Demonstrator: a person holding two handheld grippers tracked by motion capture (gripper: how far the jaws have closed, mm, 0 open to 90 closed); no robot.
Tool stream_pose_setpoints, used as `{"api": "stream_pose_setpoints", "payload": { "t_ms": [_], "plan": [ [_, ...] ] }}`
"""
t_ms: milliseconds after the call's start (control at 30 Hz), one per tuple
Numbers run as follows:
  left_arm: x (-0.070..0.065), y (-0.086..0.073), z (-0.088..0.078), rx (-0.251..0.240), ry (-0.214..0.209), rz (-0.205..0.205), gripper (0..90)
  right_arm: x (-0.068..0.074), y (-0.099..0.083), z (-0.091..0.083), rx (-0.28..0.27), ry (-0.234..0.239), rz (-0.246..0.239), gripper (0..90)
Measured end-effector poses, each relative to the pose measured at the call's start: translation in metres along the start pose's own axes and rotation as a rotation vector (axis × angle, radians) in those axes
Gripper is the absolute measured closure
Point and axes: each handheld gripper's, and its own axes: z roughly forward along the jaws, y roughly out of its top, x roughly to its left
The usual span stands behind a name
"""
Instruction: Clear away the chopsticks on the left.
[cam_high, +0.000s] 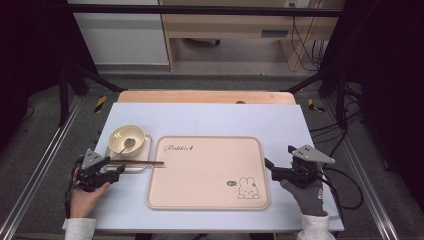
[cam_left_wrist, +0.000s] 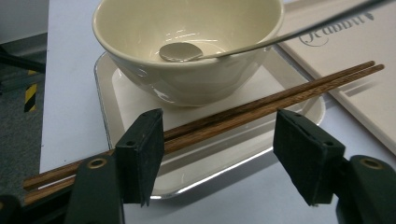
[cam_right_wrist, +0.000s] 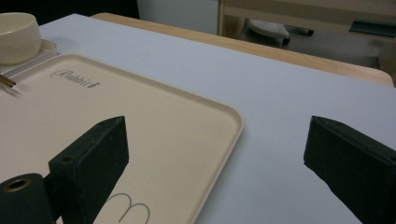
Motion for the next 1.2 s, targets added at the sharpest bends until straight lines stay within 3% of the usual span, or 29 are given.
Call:
{"api": "stream_pose_setpoints", "payload": {
  "t_ms": [333, 900, 1200],
  "plan": [
    [0.003, 0.001, 0.010, 0.003, -0.004, 0.004, 44.9, 0.001, -0.001, 0.001, 0.008, -0.003, -0.003, 7.2],
    [0.002, 0.000, 0.015, 0.044, 0.024, 0.020, 48.0, 0.001, -0.001, 0.002, 0.015, -0.004, -0.007, 7.4],
    [0.003, -0.001, 0.012, 0.055, 0.032, 0.033, 54.2, 0.001, -0.001, 0.002, 0.017, -0.007, -0.005, 7.6]
  ]
}}
